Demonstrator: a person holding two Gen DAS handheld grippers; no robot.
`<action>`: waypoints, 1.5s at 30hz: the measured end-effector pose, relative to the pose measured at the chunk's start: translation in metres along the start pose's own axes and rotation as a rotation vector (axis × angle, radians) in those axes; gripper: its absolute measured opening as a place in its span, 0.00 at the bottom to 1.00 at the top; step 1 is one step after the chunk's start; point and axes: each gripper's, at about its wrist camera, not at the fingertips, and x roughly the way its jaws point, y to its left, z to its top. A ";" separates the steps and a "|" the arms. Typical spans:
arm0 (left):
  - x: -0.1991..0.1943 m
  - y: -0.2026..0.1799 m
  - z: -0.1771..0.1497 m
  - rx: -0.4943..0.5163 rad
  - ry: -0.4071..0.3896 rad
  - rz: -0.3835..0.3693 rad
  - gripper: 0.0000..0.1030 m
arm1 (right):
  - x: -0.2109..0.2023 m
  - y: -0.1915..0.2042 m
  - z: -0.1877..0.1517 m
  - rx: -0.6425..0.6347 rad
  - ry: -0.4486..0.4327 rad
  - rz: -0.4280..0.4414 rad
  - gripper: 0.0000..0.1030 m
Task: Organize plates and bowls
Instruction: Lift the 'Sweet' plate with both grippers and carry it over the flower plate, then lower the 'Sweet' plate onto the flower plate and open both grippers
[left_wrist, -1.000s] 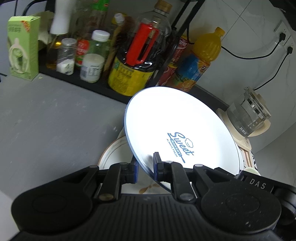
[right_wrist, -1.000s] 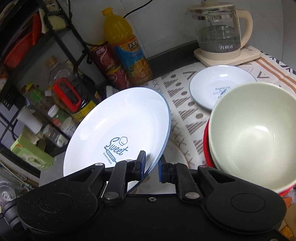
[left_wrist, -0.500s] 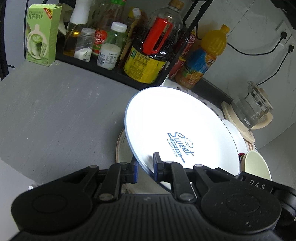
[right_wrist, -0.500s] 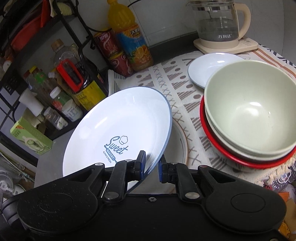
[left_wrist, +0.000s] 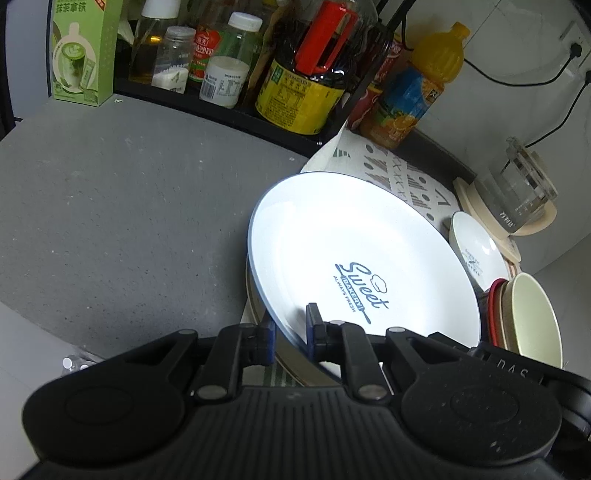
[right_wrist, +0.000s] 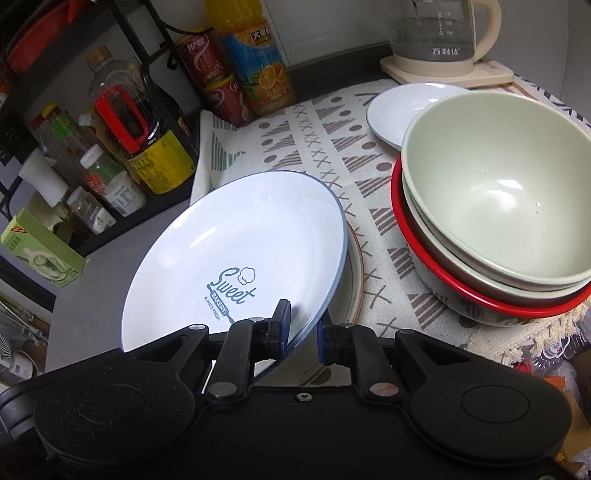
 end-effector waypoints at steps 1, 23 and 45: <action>0.002 0.000 0.000 0.002 0.007 0.002 0.13 | 0.001 -0.001 0.000 0.004 0.005 -0.001 0.14; 0.020 -0.012 0.008 0.089 0.092 0.031 0.15 | 0.006 -0.002 0.003 0.022 0.016 -0.037 0.13; 0.008 -0.012 0.012 0.077 0.180 0.035 0.18 | 0.004 -0.005 0.005 0.050 0.005 -0.051 0.10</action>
